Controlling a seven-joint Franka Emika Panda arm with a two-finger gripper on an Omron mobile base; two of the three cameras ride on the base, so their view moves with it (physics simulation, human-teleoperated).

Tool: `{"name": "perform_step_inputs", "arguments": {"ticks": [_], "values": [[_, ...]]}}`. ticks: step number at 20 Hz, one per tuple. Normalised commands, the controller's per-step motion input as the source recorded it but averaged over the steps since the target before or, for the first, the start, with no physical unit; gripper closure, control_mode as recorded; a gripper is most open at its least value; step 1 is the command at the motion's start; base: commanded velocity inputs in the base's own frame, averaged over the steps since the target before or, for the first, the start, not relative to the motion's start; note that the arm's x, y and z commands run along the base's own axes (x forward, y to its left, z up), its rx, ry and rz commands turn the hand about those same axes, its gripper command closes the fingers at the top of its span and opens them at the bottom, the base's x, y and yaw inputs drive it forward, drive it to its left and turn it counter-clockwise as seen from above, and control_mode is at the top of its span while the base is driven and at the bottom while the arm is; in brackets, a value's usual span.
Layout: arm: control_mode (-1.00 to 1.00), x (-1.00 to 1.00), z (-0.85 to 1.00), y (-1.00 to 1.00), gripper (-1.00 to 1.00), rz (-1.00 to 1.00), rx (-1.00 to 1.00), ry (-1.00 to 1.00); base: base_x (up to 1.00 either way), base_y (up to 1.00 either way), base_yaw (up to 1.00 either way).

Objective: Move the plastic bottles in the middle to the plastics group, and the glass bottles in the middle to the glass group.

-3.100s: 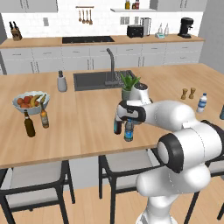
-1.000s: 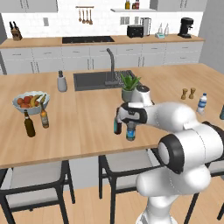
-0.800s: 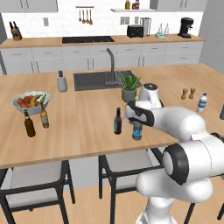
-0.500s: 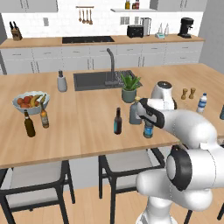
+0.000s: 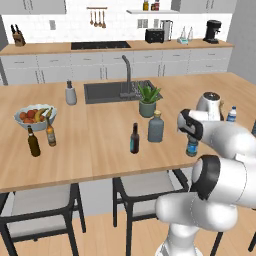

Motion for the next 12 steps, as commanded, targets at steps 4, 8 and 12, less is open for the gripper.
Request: {"name": "perform_step_inputs", "arguments": {"ticks": [4, 8, 12], "values": [[-1.0, 0.06, 0.0, -0.96, 1.0, -0.1, -0.04, 0.05, 0.0, 0.0, 0.0], [-1.0, 0.08, 0.0, -0.99, 1.0, -0.1, -0.03, 0.06, 0.0, 0.0, 0.0], [-1.0, 0.05, 0.0, -1.0, 1.0, -0.08, 0.0, 0.05, 0.0, 0.0, 0.0]]}}
